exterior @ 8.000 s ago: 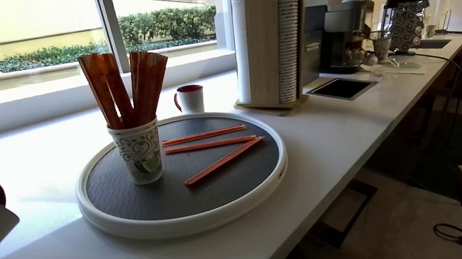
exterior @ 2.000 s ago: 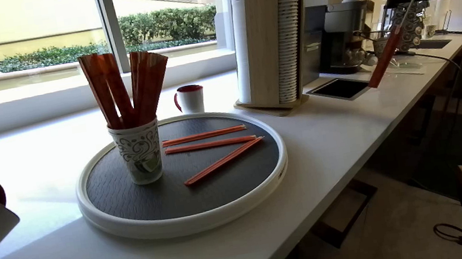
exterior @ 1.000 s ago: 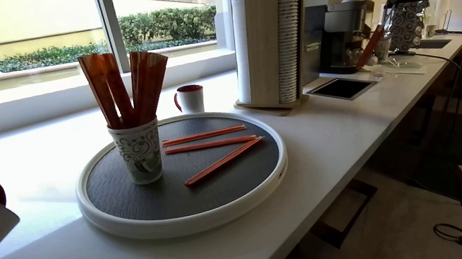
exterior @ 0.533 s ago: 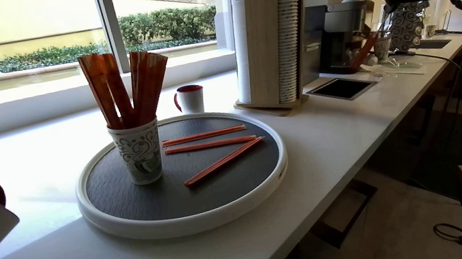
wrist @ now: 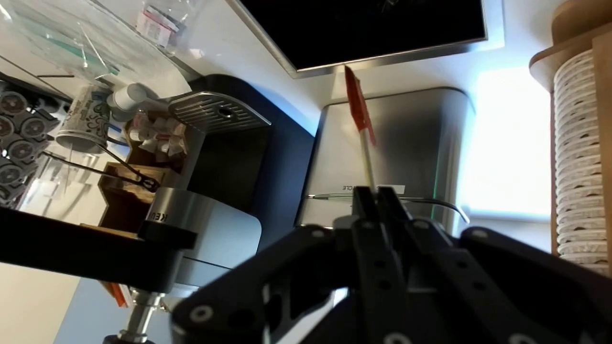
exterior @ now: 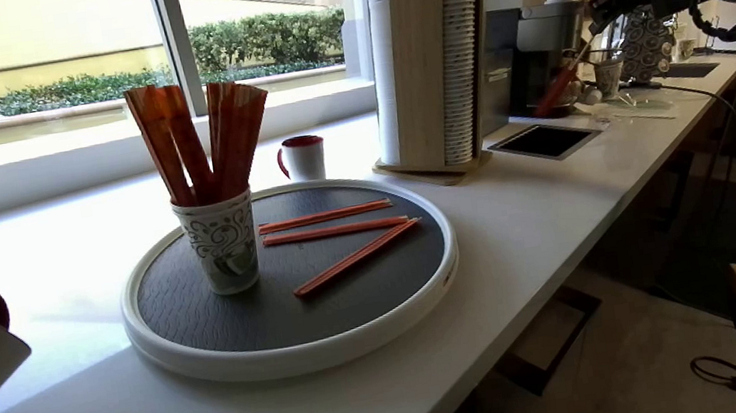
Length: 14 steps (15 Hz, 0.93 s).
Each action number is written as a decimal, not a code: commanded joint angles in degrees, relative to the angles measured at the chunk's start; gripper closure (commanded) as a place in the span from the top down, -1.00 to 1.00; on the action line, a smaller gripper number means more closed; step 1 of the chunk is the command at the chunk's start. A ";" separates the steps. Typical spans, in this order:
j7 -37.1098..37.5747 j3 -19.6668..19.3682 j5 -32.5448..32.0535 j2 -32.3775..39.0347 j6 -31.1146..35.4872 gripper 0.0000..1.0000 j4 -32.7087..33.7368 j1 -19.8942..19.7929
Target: Put the open packet and wooden stirrer in the trash chute.
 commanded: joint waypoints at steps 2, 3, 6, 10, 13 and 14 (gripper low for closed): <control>2.94 4.41 -0.63 2.64 0.23 -0.10 2.29 -4.79; 3.17 5.16 -0.70 2.83 0.02 0.04 2.49 -5.56; 3.66 7.00 -0.59 2.93 -1.00 0.52 2.71 -7.27; 0.46 4.74 3.18 2.69 -7.60 1.00 2.06 -0.84; -7.76 -0.78 12.15 1.16 -16.21 1.00 2.01 11.12; -12.53 -2.38 17.57 -0.18 -21.20 1.00 2.23 15.38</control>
